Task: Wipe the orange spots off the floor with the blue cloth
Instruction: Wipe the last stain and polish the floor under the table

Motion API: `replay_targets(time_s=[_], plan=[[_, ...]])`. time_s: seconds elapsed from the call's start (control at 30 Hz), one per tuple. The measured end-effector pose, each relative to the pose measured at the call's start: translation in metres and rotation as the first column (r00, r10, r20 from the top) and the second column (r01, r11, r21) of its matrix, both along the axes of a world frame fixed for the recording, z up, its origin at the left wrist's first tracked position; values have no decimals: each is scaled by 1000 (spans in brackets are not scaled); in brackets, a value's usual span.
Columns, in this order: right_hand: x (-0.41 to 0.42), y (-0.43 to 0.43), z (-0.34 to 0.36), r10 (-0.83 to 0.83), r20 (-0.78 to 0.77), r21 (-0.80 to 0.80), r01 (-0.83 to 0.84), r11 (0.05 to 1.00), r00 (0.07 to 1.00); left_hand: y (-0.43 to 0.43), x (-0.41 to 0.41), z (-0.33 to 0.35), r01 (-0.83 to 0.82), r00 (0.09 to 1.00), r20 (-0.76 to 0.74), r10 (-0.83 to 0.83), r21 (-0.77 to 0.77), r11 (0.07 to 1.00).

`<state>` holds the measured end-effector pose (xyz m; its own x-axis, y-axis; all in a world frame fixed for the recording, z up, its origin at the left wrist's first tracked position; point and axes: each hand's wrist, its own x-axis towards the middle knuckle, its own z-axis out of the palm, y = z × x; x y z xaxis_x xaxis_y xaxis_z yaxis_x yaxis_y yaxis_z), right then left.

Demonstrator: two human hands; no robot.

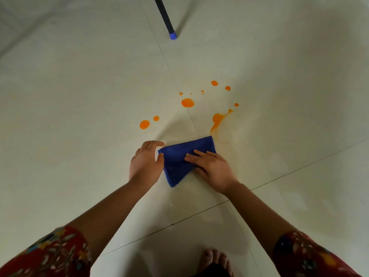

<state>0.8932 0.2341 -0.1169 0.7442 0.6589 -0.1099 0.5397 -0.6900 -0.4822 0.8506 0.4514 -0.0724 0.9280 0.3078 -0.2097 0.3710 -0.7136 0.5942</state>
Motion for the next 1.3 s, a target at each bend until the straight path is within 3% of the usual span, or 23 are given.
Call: replay_targets(time_s=[0.1,0.17,0.23,0.3,0.4,0.5,0.63,0.77,0.9,0.93,1.0,1.07,1.13,1.2,1.3], plan=[[15,-8,20,-340,-142,185,362,913,930,-1,8,-2,-12,1000,21,12,-14,1000],[29,-21,36,-527,-207,267,565,781,825,-6,17,-2,11,1000,0,-11,-23,1000],[45,-38,54,-673,-218,254,707,660,706,-13,31,-2,64,998,-27,-64,-24,998],[64,-51,67,-758,-70,124,760,638,649,-21,45,-4,131,991,-32,-131,-3,991],[86,-52,80,-765,121,-125,774,621,633,-31,67,-6,247,968,-53,-245,45,968],[109,-44,49,-751,195,-147,776,613,631,-37,88,-8,363,926,-129,-353,61,930],[125,-27,-12,-701,92,-332,686,648,707,-36,116,-13,439,891,-205,-405,164,883],[107,-39,-29,-682,195,-303,705,641,705,-28,130,-19,440,882,-288,-372,226,869],[171,-63,-30,-803,162,-271,808,522,574,-23,130,-22,424,891,-275,-362,216,879],[188,-56,-29,-799,153,-260,803,536,582,-23,131,-22,427,891,-269,-366,223,876],[200,-34,-29,-706,164,-223,723,653,689,-24,132,-18,440,885,-283,-370,245,864],[181,-25,-32,-506,196,-190,539,821,840,-25,133,-15,446,882,-295,-369,263,856],[158,-42,-34,-379,200,-163,413,896,903,-24,134,-15,449,880,-292,-374,256,856],[167,-63,-33,-444,210,-152,478,865,871,-25,134,-15,437,888,-276,-369,250,864],[228,-53,-32,-637,211,-195,670,716,741,-27,137,-13,462,879,-283,-384,303,834]])
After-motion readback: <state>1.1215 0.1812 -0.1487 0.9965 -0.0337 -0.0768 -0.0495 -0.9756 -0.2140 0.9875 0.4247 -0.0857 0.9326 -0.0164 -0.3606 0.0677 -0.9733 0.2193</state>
